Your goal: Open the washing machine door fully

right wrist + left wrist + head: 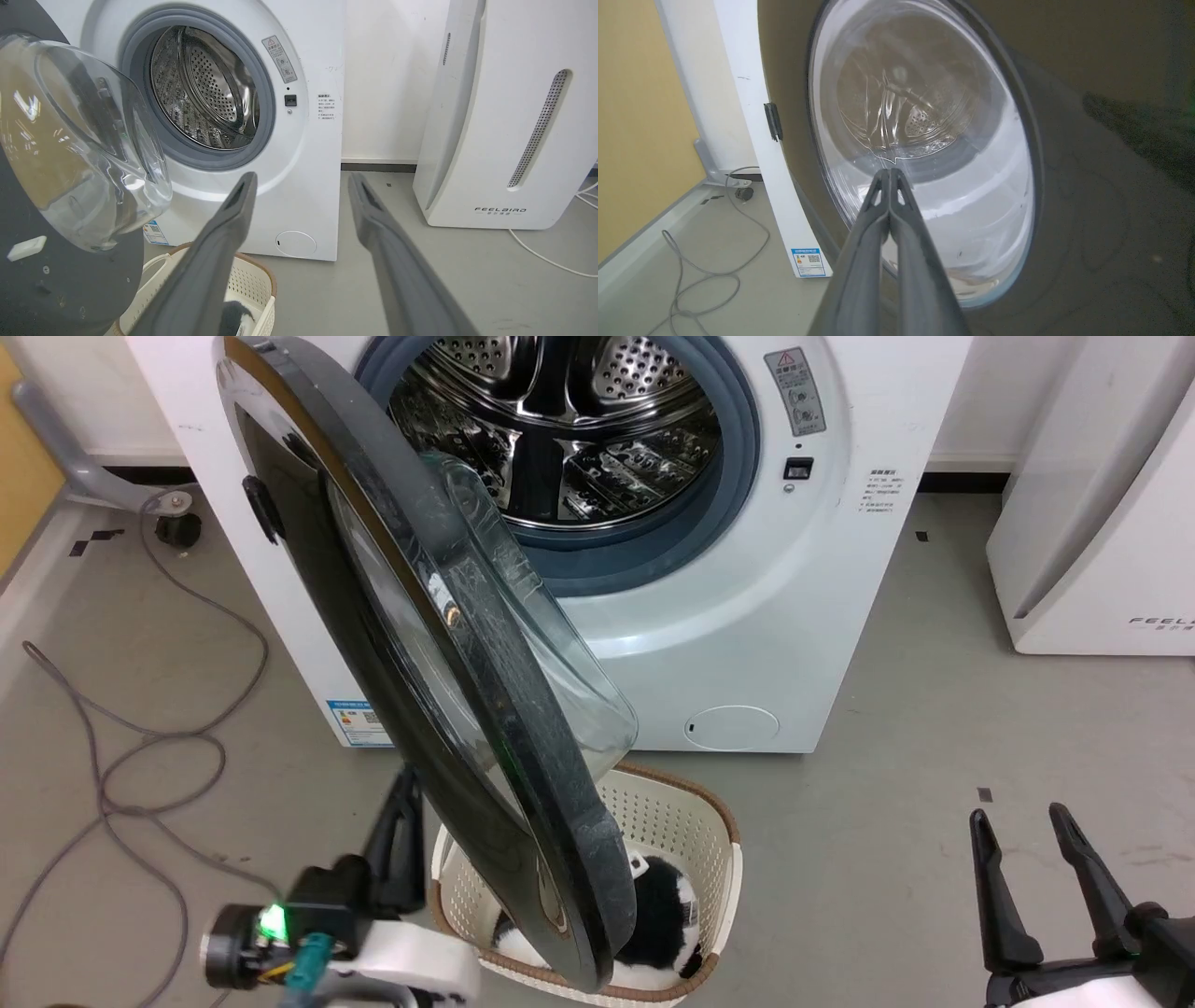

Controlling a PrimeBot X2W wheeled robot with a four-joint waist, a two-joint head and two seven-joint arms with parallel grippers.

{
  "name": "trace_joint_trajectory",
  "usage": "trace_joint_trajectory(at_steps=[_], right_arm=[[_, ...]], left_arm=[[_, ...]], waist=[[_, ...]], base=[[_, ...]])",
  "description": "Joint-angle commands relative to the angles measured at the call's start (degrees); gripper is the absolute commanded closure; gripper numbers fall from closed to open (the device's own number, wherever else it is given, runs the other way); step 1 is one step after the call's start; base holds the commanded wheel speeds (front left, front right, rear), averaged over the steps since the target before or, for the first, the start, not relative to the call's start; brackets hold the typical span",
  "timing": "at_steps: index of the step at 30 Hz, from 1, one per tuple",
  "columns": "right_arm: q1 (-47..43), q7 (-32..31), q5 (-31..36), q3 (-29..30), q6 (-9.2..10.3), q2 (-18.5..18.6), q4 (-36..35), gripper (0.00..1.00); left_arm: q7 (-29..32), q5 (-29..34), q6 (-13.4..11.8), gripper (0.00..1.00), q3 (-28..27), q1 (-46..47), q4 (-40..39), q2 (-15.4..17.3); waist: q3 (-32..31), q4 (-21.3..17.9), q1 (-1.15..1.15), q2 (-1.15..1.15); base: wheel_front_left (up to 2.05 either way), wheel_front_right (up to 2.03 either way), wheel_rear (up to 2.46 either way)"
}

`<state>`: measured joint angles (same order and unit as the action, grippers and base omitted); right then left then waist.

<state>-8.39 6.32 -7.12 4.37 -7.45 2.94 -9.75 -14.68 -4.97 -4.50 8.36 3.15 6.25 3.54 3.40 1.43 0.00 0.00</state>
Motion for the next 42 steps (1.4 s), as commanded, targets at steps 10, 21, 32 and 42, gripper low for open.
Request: trace_joint_trajectory(at_steps=[10,21,32,42], right_arm=[[-0.8,0.1,-0.4,0.3,-0.03,-0.1,-0.1,0.0],[-0.4,0.5,-0.4,0.0,-0.03,-0.1,0.1,0.0],[-0.6,0.8,-0.7,1.1,-0.03,-0.1,0.8,0.0],[-0.7,0.6,-0.8,1.2,-0.03,-0.1,1.2,0.0]], left_arm=[[-0.3,0.4,-2.2,1.0,-3.7,1.5,-18.9,1.9],[-0.2,-2.6,1.7,1.0,3.7,4.6,-39.5,0.8],[5.5,-8.2,8.3,1.0,18.9,2.9,-40.1,0.6],[16.9,-13.2,9.4,1.0,29.0,-3.6,-33.9,2.7]], waist=[[0.0,0.4,0.0,0.0],[0.5,0.4,0.0,0.0],[0.6,0.6,0.0,0.0],[0.4,0.5,0.0,0.0]], base=[[0.0,0.0,0.0],[0.0,0.0,0.0],[0.0,0.0,0.0],[0.0,0.0,0.0]])
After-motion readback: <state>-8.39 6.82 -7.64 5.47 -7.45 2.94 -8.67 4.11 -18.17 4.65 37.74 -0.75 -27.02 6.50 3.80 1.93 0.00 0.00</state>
